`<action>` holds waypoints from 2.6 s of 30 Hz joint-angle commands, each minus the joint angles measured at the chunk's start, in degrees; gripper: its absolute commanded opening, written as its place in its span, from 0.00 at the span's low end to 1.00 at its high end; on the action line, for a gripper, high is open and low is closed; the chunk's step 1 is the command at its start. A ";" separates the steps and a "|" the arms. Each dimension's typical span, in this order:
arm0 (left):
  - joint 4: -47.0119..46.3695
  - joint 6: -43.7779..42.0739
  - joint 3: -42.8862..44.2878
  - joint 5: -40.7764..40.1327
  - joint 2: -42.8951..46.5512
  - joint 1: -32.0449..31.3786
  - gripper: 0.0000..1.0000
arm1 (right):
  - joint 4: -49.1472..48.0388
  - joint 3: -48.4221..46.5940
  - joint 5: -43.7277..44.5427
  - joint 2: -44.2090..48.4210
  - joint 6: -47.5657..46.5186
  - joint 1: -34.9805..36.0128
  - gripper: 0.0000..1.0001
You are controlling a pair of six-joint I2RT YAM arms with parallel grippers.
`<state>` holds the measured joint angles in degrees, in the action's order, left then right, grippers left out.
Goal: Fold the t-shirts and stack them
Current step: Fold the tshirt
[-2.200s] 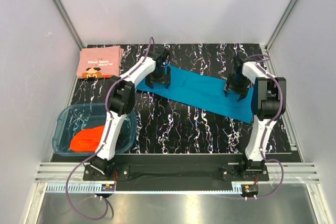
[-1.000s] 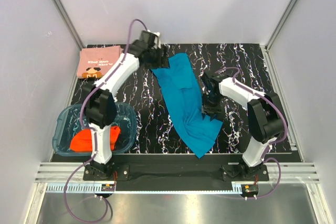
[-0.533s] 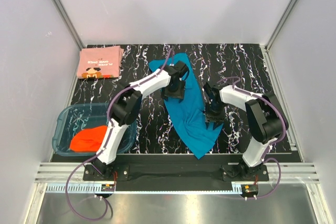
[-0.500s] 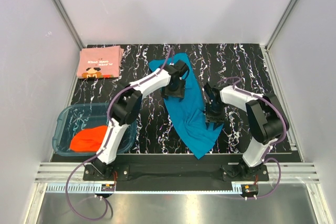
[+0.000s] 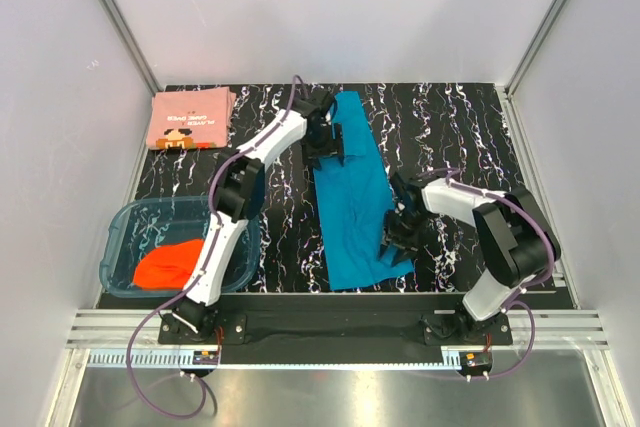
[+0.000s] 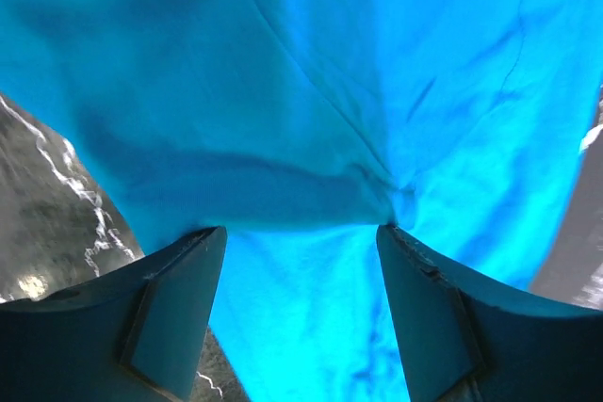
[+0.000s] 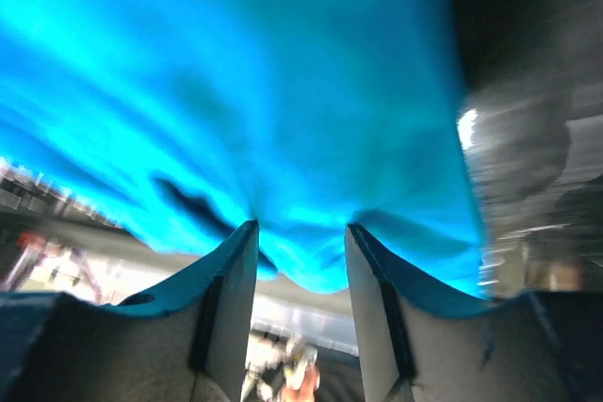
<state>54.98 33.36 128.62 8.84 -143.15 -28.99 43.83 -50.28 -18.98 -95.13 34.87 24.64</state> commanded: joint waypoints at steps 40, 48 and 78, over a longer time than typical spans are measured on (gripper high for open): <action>-7.17 -8.49 -51.61 -4.98 63.86 8.34 0.79 | 9.51 -66.15 16.34 -35.71 -17.99 2.25 0.82; -8.84 -8.05 -62.95 0.04 73.96 8.34 0.80 | 10.30 -85.58 18.63 -48.03 -17.73 3.65 0.83; -10.07 -11.48 -66.21 10.67 67.66 6.50 0.78 | 12.41 -95.45 15.83 -58.52 -1.90 2.34 0.80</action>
<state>47.46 22.94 63.13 13.89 -74.24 -21.12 54.76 -148.86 3.27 -154.69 34.70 26.33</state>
